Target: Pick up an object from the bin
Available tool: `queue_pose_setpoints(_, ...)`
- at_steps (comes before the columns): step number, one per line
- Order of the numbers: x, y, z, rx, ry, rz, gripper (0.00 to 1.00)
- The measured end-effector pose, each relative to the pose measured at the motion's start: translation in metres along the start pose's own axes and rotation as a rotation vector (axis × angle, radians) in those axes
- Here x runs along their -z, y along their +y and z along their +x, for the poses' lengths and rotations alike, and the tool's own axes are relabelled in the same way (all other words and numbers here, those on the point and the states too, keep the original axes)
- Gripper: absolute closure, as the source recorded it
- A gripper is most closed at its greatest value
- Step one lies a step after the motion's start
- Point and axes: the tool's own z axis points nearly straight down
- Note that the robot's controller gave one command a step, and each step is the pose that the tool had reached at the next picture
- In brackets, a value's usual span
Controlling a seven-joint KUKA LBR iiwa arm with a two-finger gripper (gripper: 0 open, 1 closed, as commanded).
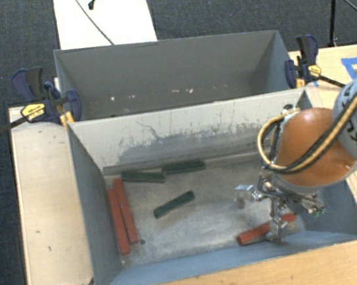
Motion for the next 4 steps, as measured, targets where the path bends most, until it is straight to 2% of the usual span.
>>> queue_pose_setpoints(1, 0.002, -0.021, 0.017, -0.022, 0.0, 0.001, 0.0)
queue_pose_setpoints(2, 0.0, -0.02, 0.02, -0.017, 0.008, -0.003, 1.0)
queue_pose_setpoints(3, 0.009, -0.02, 0.019, -0.014, 0.007, -0.002, 1.0)
queue_pose_setpoints(4, 0.043, -0.021, 0.018, -0.014, 0.006, -0.001, 1.0)
